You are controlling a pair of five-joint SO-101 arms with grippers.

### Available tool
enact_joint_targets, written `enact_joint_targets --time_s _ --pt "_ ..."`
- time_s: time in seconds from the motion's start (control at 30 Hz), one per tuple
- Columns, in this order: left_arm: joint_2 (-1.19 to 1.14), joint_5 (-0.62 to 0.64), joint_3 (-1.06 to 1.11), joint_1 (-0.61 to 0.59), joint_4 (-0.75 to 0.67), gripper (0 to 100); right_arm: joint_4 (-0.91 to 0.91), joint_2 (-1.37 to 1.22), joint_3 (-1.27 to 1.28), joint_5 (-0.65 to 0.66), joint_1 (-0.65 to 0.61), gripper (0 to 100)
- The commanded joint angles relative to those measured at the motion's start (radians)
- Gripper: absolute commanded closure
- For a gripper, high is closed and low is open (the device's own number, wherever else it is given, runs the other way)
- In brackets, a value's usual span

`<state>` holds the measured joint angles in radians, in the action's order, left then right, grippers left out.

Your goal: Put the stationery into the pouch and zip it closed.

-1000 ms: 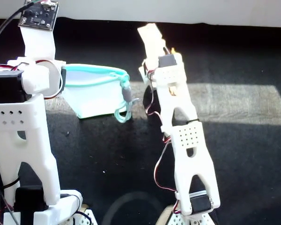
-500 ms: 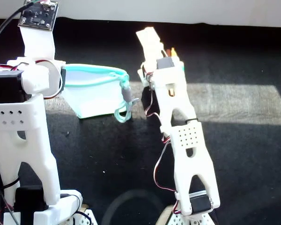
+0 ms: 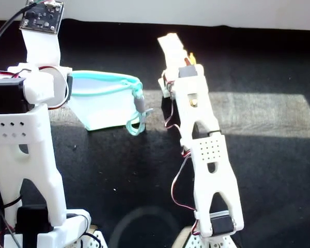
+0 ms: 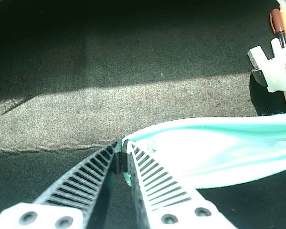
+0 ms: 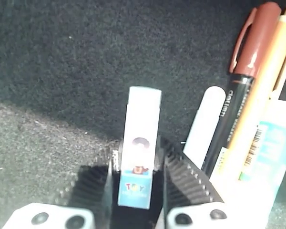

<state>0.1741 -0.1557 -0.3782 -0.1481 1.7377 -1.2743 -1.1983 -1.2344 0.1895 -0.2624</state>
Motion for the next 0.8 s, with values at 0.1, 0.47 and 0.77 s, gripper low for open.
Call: enact_joint_targets --time_s 0.1,0.47,0.77 --pt "-0.016 0.000 0.025 -0.010 0.015 99 -0.091 0.159 -0.010 0.000 0.027 99.4" --pt "-0.016 0.000 0.025 -0.010 0.014 99 -0.332 0.351 -0.010 0.002 0.035 99.4" --pt "-0.016 0.002 0.025 -0.005 0.014 99 -0.492 0.506 -0.001 -0.003 0.047 99.4"
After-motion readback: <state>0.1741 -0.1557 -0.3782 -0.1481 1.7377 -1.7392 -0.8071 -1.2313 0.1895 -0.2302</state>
